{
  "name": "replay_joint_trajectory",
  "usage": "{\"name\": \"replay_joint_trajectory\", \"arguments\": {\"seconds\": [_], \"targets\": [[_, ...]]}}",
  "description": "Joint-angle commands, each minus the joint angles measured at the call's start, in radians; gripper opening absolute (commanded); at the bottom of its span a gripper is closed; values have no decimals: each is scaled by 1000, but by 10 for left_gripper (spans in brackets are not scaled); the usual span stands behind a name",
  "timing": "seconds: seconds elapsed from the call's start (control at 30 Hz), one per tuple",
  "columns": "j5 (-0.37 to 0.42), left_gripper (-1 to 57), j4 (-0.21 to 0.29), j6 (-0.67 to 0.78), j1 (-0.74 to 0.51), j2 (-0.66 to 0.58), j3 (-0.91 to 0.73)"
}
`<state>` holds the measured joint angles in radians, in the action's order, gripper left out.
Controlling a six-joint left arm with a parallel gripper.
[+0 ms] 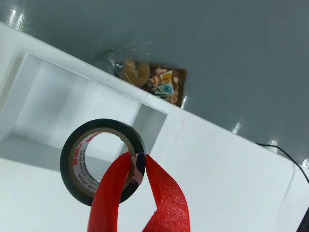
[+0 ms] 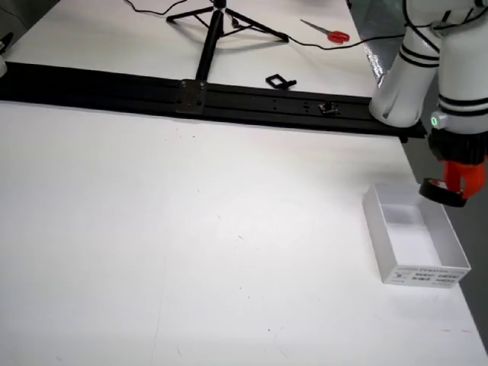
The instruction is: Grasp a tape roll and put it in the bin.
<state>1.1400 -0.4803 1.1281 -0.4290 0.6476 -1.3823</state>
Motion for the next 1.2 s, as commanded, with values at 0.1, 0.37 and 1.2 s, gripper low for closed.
{"name": "replay_joint_trajectory", "arguments": {"seconds": [0.1, 0.37, 1.2], "targets": [[-111, -7, -15, -54, 47, 116, -6], [-144, -7, -14, -31, 27, 99, -72], [-167, 26, 5, -1, -4, 99, -103]]}}
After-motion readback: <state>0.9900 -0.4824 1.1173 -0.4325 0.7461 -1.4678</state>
